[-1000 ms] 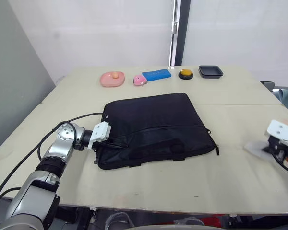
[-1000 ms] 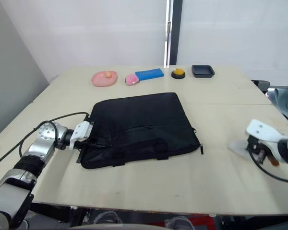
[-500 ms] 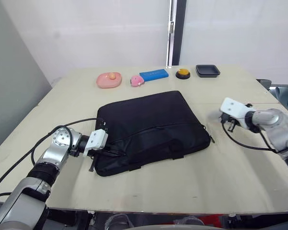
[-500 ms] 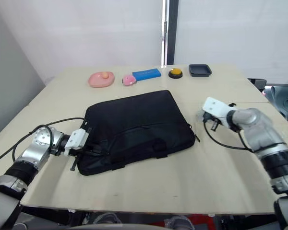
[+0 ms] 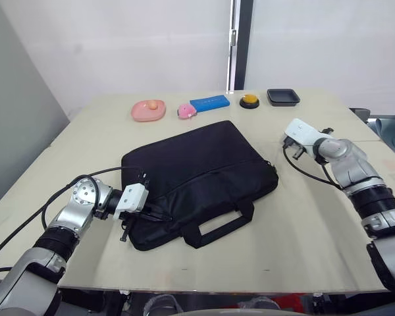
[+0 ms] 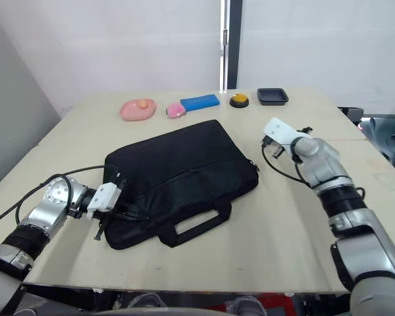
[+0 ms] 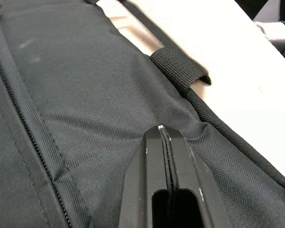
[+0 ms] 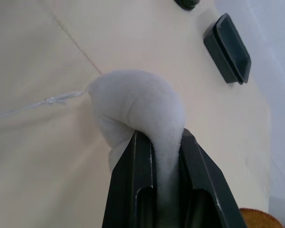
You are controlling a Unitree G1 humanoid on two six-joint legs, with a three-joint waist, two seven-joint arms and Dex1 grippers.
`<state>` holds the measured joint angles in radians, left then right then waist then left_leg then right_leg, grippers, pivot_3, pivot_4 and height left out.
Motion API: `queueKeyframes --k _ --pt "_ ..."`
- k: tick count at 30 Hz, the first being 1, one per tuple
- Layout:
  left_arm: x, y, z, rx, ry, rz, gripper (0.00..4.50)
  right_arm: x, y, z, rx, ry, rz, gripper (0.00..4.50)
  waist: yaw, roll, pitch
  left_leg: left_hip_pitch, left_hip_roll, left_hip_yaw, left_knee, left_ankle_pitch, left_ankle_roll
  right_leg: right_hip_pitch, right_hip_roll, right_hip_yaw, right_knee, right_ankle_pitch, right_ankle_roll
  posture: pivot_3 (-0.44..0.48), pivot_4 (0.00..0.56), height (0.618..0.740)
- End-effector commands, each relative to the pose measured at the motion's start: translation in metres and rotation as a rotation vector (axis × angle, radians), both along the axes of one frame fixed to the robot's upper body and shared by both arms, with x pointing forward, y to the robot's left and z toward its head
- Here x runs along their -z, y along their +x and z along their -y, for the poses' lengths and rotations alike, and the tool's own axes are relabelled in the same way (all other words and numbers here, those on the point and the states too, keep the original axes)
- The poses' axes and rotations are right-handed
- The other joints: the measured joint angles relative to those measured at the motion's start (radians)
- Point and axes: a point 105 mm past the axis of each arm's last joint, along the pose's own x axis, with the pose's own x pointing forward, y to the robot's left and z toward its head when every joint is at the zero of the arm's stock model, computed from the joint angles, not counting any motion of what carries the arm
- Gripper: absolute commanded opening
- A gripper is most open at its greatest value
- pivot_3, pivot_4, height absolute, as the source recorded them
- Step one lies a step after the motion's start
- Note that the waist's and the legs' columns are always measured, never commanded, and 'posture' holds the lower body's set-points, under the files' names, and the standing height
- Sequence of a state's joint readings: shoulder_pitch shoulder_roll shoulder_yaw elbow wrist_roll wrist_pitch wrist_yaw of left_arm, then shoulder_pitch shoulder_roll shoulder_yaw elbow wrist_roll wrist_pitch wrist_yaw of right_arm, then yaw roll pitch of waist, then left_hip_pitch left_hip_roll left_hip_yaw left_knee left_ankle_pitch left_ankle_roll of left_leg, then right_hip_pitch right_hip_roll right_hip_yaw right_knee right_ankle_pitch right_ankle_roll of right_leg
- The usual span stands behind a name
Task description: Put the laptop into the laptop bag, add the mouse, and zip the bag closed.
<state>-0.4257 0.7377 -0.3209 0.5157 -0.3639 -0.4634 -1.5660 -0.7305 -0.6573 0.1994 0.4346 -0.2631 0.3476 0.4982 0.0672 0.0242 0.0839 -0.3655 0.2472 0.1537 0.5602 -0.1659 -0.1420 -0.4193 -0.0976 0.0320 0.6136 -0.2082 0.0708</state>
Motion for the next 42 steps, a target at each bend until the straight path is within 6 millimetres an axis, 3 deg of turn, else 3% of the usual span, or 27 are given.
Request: queueKeyframes --k 1,4,10,17,22,28,34,38,42 --pt "0.061 -0.044 -0.003 0.097 0.168 -0.264 0.0 -0.035 0.009 -0.035 -0.081 0.102 0.158 0.39 -0.002 0.001 -0.001 0.0 0.0 0.0 0.0 0.0 0.0 0.0 0.0 0.0 0.0 0.0 0.0 0.0 0.15 0.74" --pt "0.061 -0.042 -0.002 0.097 0.165 -0.263 0.0 -0.029 0.009 -0.046 -0.093 0.154 0.136 0.39 0.0 0.004 -0.002 0.0 0.0 0.0 0.0 0.0 0.0 0.0 0.0 0.0 0.0 0.0 0.0 0.0 0.15 0.74" --pt "0.061 -0.037 -0.003 0.07 0.152 -0.254 0.0 -0.002 -0.005 -0.014 -0.006 0.175 -0.005 0.39 0.022 0.005 -0.003 0.0 -0.001 0.0 -0.002 0.0 0.0 0.001 -0.001 0.0 -0.003 0.0 0.0 0.0 0.15 0.74" --pt "0.036 -0.017 -0.002 0.002 0.065 -0.211 0.0 0.003 -0.034 0.017 0.051 0.265 -0.157 2.69 0.026 0.006 -0.002 0.001 0.0 0.001 -0.003 0.0 0.0 0.0 0.0 0.0 -0.002 0.0 0.0 0.0 0.15 0.74" --pt "0.017 -0.008 -0.011 -0.023 0.06 -0.16 0.0 -0.018 -0.058 0.049 0.099 0.337 -0.203 4.46 0.025 0.004 0.005 0.0 0.0 0.001 -0.002 0.0 0.0 0.0 0.0 0.0 -0.002 0.0 0.001 0.0 0.15 0.74" --pt "-0.018 0.009 -0.021 -0.105 -0.006 -0.112 0.0 -0.058 -0.081 0.056 0.024 0.495 -0.214 4.49 0.018 0.003 0.015 -0.001 0.002 0.001 -0.003 0.0 0.0 -0.004 0.002 0.001 0.001 0.0 0.001 0.0 0.15 0.74" --pt "-0.064 0.024 -0.027 -0.246 -0.122 -0.101 0.0 -0.079 -0.109 0.058 -0.076 0.607 -0.244 4.49 0.02 -0.013 0.027 -0.005 0.002 0.001 -0.002 0.0 0.0 -0.011 0.004 0.003 0.001 0.0 0.0 0.0 0.15 0.74" --pt "-0.099 0.02 -0.053 -0.365 -0.145 -0.093 1.23 -0.08 -0.146 0.065 -0.184 0.723 -0.286 4.5 0.031 -0.022 0.032 -0.015 0.002 0.0 -0.001 0.004 0.009 -0.018 0.004 0.001 -0.001 0.0 -0.001 0.0 0.15 0.74" --pt "-0.127 0.013 -0.09 -0.54 -0.152 -0.115 2.65 -0.073 -0.164 0.079 -0.155 0.747 -0.289 4.5 0.03 -0.023 0.033 -0.02 0.003 0.0 0.002 -0.002 0.011 -0.021 0.004 0.0 -0.002 -0.003 -0.006 0.0 0.15 0.74"
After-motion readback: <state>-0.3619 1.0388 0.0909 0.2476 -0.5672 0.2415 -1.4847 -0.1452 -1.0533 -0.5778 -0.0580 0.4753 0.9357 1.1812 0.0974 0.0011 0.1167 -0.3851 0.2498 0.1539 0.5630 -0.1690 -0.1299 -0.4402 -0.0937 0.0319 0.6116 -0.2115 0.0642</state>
